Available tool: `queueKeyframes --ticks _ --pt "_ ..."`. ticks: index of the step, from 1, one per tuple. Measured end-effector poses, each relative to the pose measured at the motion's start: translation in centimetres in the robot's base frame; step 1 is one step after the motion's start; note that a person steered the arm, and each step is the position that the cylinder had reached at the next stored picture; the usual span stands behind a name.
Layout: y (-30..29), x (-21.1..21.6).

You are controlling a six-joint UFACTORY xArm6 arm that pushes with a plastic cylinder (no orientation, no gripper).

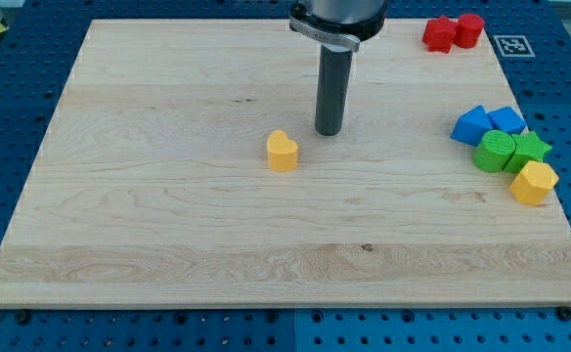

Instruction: Move your arm to the top of the yellow heart

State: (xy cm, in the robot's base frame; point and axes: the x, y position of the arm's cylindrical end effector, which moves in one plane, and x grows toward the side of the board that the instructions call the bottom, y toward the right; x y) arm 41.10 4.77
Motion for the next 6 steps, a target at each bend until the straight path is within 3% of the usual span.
queueKeyframes --ticks 6 --pt "-4.7 0.0"
